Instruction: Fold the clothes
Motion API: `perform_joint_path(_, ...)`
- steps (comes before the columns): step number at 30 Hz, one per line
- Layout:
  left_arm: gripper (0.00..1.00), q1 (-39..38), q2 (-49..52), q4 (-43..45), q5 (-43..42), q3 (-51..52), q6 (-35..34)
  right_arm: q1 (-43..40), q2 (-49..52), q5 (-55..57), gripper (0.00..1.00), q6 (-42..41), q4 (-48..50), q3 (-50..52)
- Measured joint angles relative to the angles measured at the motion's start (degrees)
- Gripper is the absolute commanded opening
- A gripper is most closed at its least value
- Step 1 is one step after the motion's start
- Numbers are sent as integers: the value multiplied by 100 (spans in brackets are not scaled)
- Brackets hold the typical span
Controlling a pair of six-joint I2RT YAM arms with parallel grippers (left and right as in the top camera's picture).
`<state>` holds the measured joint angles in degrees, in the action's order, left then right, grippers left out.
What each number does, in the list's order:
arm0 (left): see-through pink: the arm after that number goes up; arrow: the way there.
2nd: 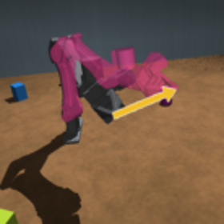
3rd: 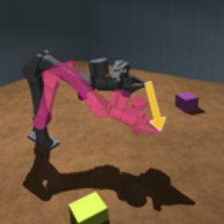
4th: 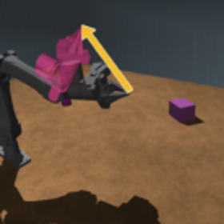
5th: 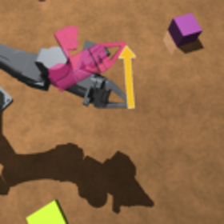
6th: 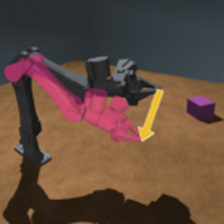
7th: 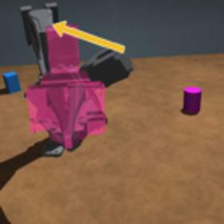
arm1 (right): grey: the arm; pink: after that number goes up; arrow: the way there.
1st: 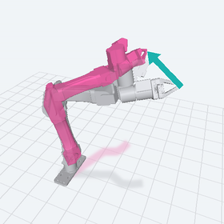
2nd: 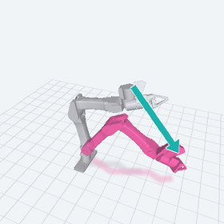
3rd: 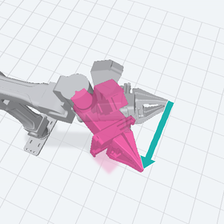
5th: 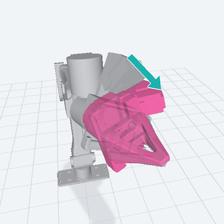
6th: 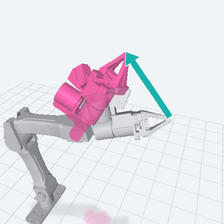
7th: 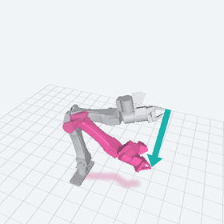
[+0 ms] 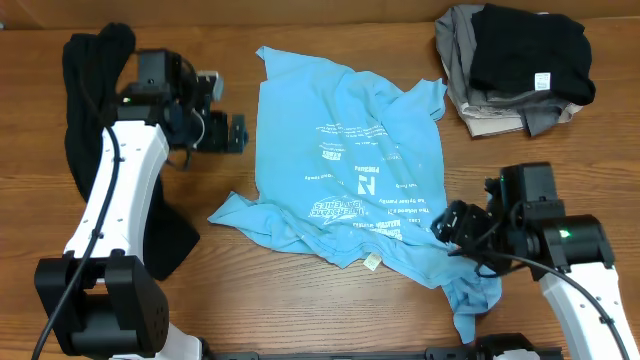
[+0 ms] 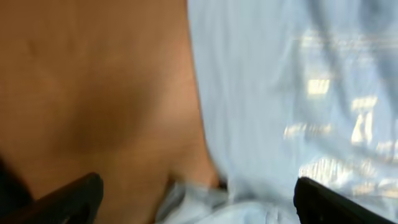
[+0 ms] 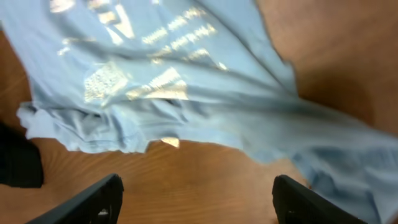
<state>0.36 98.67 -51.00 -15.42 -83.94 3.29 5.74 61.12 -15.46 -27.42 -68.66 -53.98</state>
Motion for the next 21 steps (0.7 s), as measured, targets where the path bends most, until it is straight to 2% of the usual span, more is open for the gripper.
perform_joint_path(6, 100, -31, 31, 1598, -262, -33, 81, 553, 857, -24, 80, 46, 922, -24)
perform_joint_path(10, 100, -160, 411, 2428, -313, -404, 125, 870, 1521, -24, 80, 46, 1462, -24)
perform_joint_path(15, 100, -435, 1770, 2599, -278, -1853, 142, 975, 1886, -50, 80, 46, 1829, -24)
perform_joint_path(18, 96, -566, 2715, 2573, -188, -2802, 140, 973, 1906, -66, 80, 48, 1878, -26)
perform_joint_path(21, 87, -640, 3591, 2553, -35, -3665, 142, 973, 1906, -63, 79, 46, 1873, -26)
